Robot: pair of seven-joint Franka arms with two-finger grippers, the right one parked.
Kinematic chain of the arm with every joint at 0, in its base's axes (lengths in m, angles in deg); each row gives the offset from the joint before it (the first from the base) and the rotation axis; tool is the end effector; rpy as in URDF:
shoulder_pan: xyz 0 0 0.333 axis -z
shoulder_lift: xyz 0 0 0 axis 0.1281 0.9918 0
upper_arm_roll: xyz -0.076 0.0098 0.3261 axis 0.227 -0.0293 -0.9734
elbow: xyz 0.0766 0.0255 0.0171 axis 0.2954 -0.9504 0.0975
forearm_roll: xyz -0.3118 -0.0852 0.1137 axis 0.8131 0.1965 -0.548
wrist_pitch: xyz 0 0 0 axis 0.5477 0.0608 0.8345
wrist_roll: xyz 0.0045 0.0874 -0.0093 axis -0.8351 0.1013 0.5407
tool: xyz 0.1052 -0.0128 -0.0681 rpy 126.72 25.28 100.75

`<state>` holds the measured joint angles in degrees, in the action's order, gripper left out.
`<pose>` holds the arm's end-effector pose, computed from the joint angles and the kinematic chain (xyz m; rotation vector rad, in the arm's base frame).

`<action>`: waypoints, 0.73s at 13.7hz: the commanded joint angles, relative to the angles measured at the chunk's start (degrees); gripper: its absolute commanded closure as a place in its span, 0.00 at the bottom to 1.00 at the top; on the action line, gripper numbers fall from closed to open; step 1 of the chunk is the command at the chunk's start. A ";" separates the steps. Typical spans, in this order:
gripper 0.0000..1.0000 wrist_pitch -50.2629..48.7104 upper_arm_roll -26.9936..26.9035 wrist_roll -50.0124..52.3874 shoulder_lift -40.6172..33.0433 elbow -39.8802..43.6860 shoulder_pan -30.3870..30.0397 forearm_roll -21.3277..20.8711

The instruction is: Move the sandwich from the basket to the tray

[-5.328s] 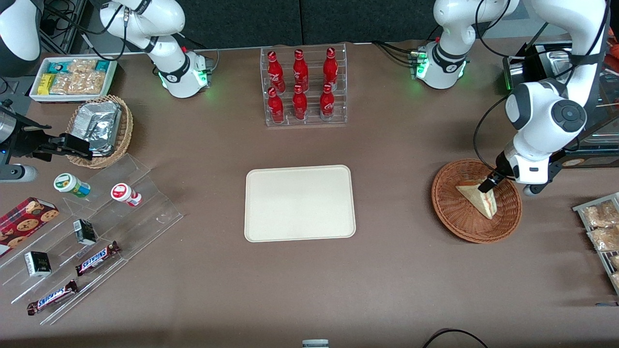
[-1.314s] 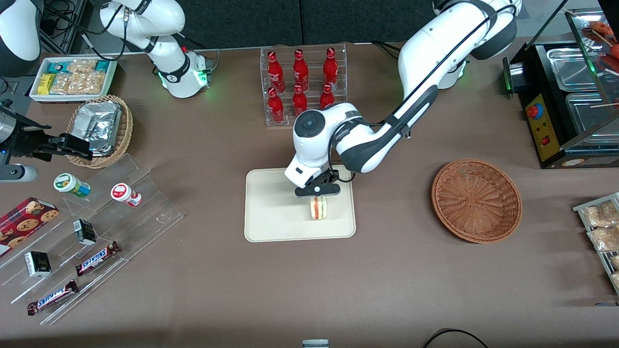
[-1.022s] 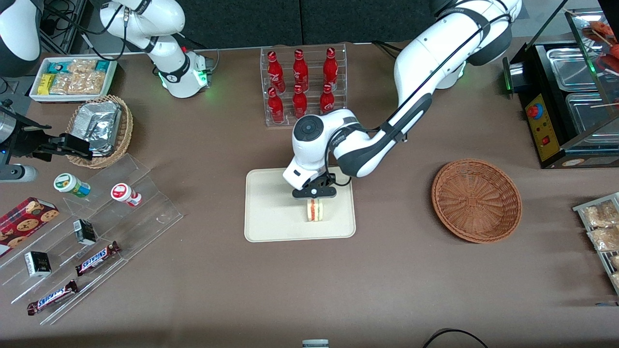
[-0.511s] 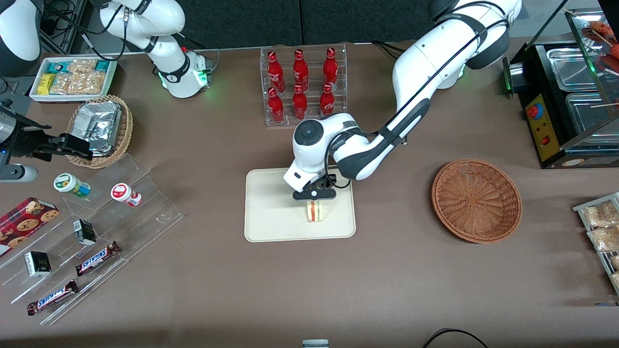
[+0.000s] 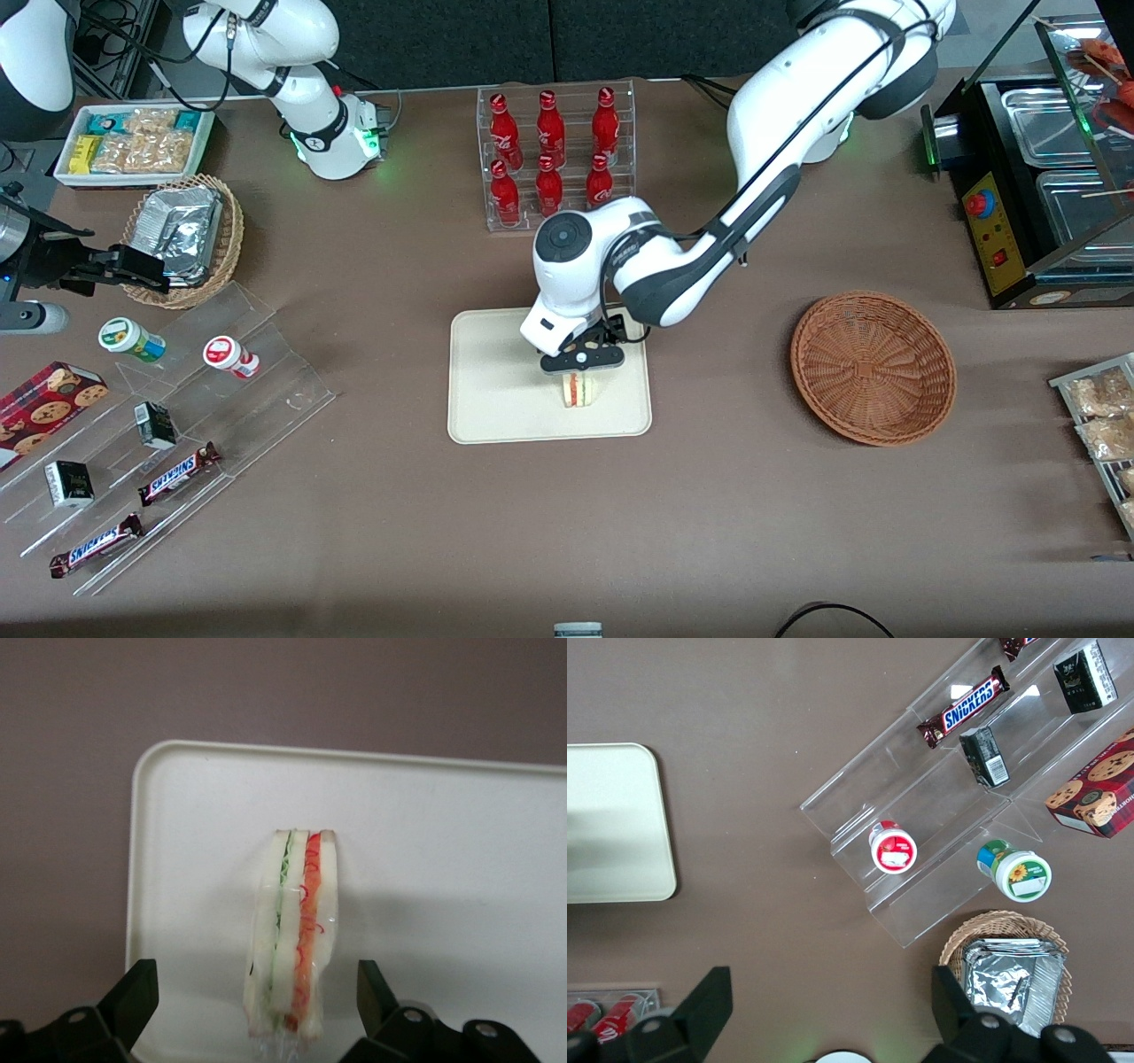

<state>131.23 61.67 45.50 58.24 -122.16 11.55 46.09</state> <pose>0.5140 -0.4737 0.3306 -3.0932 -0.2187 -0.1335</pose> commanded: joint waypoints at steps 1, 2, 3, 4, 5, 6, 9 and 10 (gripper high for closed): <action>0.01 -6.80 -0.69 1.92 -6.58 1.37 0.16 3.95; 0.01 -9.70 -0.69 1.92 -8.43 1.81 -1.06 4.57; 0.01 -11.90 -0.69 1.83 -10.36 1.90 -2.20 5.62; 0.01 -13.14 -0.69 1.83 -12.38 1.90 -3.69 7.28; 0.01 -13.85 -0.69 1.74 -13.96 1.90 -5.19 8.60; 0.01 -14.99 -0.69 1.22 -15.72 1.90 -6.60 9.57; 0.01 -18.51 -0.43 -0.79 -19.07 1.64 -10.99 11.60; 0.01 -19.04 -0.51 -2.37 -19.77 1.64 -11.96 11.61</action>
<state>113.56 61.09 45.19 40.99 -119.08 1.47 56.44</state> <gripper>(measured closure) 0.009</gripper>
